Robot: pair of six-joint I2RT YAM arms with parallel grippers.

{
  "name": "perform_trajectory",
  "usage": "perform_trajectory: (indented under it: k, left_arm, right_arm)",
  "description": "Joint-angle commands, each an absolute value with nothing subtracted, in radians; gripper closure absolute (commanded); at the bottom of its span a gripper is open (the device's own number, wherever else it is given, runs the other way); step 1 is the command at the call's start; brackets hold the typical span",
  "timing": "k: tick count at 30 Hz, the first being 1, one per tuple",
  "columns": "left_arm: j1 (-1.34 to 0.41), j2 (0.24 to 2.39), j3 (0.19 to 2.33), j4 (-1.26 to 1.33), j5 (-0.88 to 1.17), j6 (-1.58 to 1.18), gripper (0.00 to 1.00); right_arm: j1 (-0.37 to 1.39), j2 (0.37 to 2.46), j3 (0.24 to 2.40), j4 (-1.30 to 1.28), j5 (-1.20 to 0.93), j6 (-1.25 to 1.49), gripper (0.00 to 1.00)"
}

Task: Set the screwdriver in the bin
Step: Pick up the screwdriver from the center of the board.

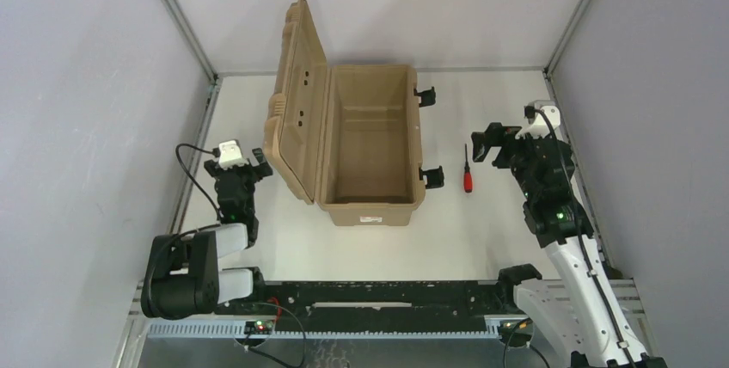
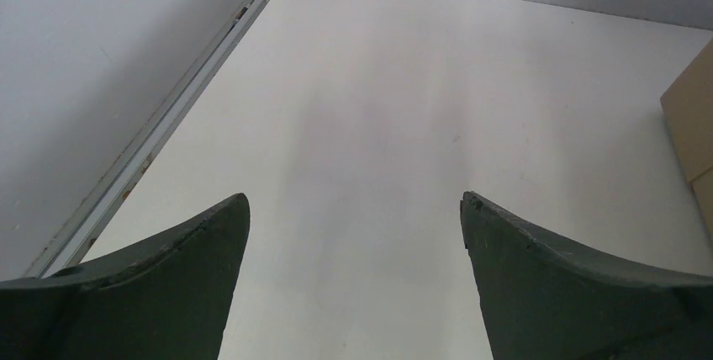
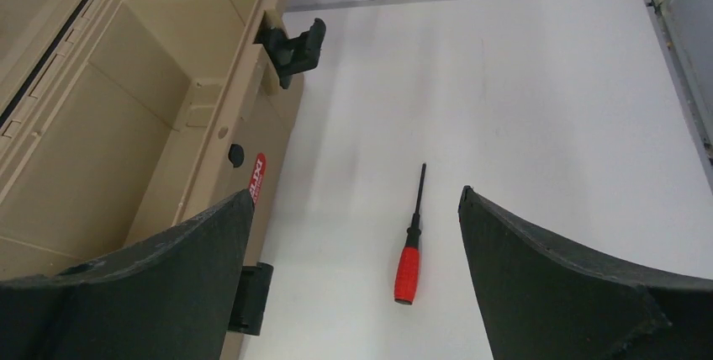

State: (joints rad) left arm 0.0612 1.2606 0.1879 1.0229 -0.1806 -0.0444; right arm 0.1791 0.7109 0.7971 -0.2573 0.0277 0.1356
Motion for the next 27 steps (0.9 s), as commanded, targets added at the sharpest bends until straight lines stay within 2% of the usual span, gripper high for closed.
perform_trajectory:
  k: [1, 17, 27]
  left_arm:
    - [0.063, 1.257, 0.193, 1.052, -0.182, -0.030, 0.00]
    - [0.063, 1.256, 0.193, 1.052, -0.182, -0.030, 0.00]
    - [0.063, 1.257, 0.194, 1.052, -0.181, -0.030, 0.00]
  right_arm:
    - [0.184, 0.694, 0.793, -0.219, 0.042, 0.138, 0.00]
    - [0.200, 0.680, 0.801, -0.208, 0.042, 0.163, 0.00]
    - [0.208, 0.807, 0.982, -0.399, 0.045, 0.187, 0.00]
